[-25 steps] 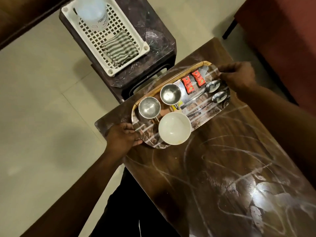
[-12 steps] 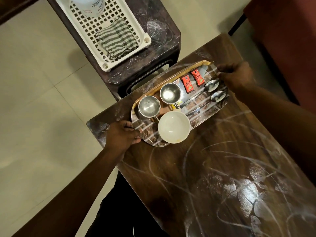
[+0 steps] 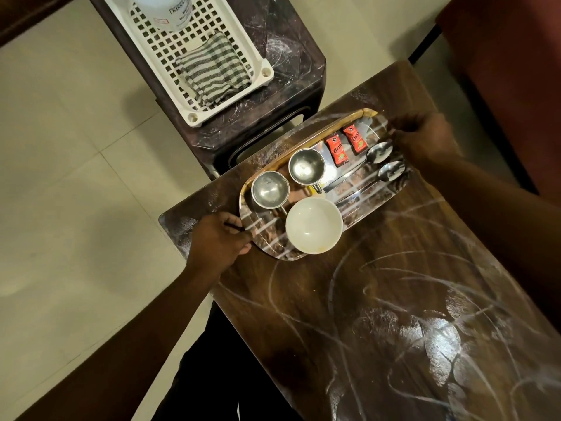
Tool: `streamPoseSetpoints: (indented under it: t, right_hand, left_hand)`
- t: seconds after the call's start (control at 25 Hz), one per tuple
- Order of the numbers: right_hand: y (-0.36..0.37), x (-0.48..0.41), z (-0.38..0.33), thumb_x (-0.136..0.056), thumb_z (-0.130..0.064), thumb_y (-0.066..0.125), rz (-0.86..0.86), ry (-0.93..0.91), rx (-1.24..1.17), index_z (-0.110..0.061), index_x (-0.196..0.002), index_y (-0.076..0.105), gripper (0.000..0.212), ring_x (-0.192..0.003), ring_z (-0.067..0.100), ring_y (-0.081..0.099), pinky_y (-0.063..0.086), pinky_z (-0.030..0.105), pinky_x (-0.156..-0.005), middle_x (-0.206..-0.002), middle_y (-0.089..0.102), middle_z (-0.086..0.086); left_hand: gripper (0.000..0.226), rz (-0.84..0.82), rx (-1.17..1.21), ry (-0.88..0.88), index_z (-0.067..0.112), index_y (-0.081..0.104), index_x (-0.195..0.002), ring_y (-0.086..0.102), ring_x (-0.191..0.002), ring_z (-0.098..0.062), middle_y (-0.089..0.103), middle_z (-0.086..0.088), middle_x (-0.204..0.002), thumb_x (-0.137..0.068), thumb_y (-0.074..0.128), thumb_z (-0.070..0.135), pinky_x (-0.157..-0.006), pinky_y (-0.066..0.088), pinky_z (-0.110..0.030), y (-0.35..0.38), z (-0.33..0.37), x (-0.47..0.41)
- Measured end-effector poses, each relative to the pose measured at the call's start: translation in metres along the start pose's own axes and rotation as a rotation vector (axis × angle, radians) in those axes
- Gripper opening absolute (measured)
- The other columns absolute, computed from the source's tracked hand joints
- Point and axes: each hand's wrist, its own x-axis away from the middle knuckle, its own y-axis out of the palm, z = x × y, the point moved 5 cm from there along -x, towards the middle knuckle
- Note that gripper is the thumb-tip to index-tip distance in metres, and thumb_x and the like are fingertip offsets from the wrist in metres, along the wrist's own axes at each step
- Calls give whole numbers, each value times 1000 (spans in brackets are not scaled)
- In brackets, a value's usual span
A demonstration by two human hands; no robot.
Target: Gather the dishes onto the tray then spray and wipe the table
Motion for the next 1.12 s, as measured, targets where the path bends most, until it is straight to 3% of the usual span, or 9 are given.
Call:
streamPoseSetpoints:
  t: [0.16,0.28,0.36,0.44,0.64,0.76,0.88,1.0,1.12]
  right_hand:
    - [-4,38,-25,-105,-24,65,36,-132,0,-19,-136,69,31,-98,15,76,66,42,-85,-129,74,1]
    - [-6,84,-44,-107,-23,62,16,-231,-7,-19,-138,69,33,-85,12,71,63,37,-70,-127,72,-1]
    - [-4,116,-62,-104,-24,64,8,-276,-6,-20,-137,71,34,-102,13,66,54,35,-84,-137,70,-1]
    - [1,147,-83,-101,-25,66,-14,-300,-40,-21,-133,74,34,-111,14,68,55,36,-93,-136,73,-2]
    - [7,225,-138,-99,-21,66,-33,-333,-154,-24,-127,76,30,-108,13,69,53,33,-91,-131,75,-3]
    - [20,252,-167,-100,-24,67,-37,-361,-178,-25,-130,74,31,-106,5,70,57,30,-89,-135,72,-3]
    - [44,261,-202,-102,-28,68,-57,-324,-176,-28,-133,72,31,-83,-14,68,54,11,-66,-133,71,-6]
    - [70,258,-243,-101,-31,69,-14,-286,-189,-28,-132,73,31,-101,-2,68,60,28,-85,-128,73,-8]
    - [97,248,-270,-101,-31,71,-20,-232,-220,-28,-137,71,36,-112,9,68,59,27,-86,-135,72,-4]
  left_hand:
    - [28,47,-205,79,13,75,-106,78,-99,-25,81,-8,-104,-86,89,28,-95,65,-47,-26,24,13]
    - [27,103,-303,229,9,79,-111,70,-86,-8,77,1,-98,-92,83,28,-82,55,-23,-54,65,45]
    - [20,89,-302,327,12,81,-105,70,-84,-6,78,3,-94,-92,82,28,-83,56,-24,-72,92,74]
    - [17,63,-277,395,14,81,-103,74,-87,-11,81,2,-95,-92,82,28,-84,58,-26,-89,114,98]
    - [11,54,-306,567,21,79,-102,75,-93,-6,79,11,-98,-94,79,29,-77,52,-15,-144,158,148]
    - [8,43,-361,620,34,73,-97,71,-101,-8,74,21,-98,-95,79,28,-85,52,-20,-180,169,152]
    - [10,15,-384,651,30,74,-105,68,-111,-9,77,13,-113,-96,78,29,-94,53,-30,-224,178,131]
    - [13,-43,-394,657,26,76,-107,72,-107,-10,79,11,-112,-95,79,29,-91,55,-27,-267,191,94]
    - [10,-42,-420,674,26,76,-104,74,-99,-11,79,10,-105,-94,79,27,-84,53,-17,-298,209,61]
